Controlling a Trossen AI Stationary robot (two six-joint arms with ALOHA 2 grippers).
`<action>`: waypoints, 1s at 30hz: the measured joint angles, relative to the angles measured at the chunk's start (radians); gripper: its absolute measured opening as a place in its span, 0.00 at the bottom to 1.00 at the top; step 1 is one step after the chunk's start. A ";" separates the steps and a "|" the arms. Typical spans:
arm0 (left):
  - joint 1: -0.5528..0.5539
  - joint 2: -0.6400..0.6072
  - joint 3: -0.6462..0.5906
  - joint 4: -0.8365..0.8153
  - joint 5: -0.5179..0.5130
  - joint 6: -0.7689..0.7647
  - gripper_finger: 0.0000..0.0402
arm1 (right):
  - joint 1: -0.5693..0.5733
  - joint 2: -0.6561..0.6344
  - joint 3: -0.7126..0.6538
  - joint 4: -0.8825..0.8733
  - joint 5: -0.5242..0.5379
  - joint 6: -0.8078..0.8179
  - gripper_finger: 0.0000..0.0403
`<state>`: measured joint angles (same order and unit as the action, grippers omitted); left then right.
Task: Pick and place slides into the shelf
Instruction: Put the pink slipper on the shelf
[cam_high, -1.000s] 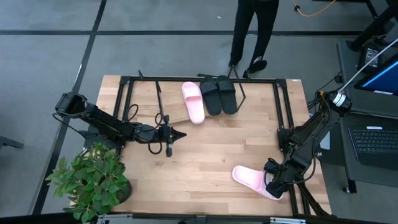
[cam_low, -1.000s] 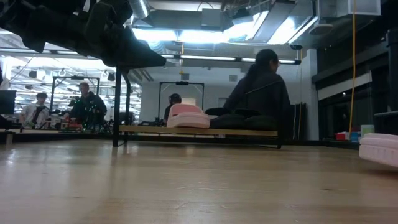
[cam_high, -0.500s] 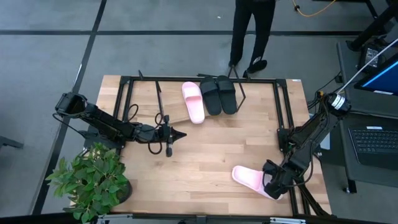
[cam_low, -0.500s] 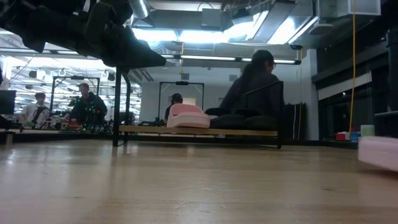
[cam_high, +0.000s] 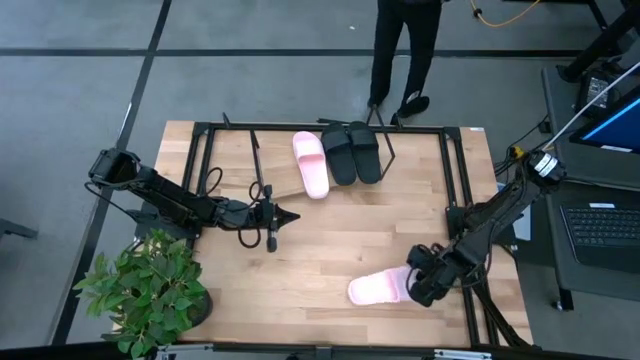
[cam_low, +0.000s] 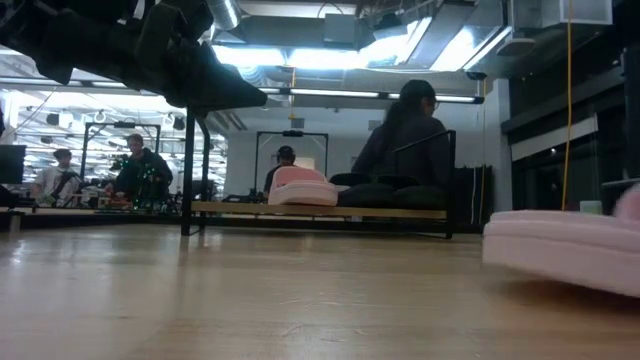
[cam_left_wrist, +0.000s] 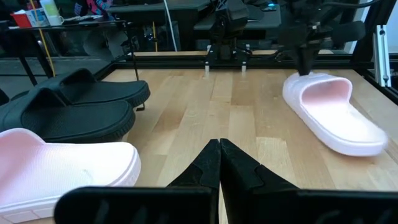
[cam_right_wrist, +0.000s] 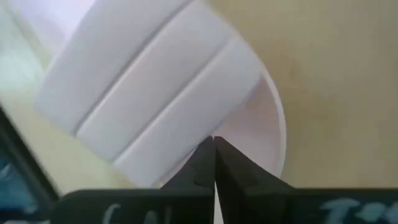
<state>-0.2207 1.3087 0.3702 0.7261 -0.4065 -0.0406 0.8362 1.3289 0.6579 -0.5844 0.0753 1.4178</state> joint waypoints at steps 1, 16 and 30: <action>0.000 0.000 0.000 0.000 0.000 0.000 0.00 | -0.015 0.000 0.000 0.002 0.024 -0.034 0.01; 0.000 0.000 0.000 0.000 0.000 0.000 0.00 | -0.216 0.000 0.000 0.126 0.076 -0.428 0.01; 0.000 0.000 0.000 0.000 0.008 0.025 0.00 | -0.241 0.000 0.000 0.148 0.087 -0.501 0.02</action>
<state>-0.2207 1.3087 0.3702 0.7261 -0.3988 -0.0154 0.5955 1.3285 0.6579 -0.4364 0.1623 0.9170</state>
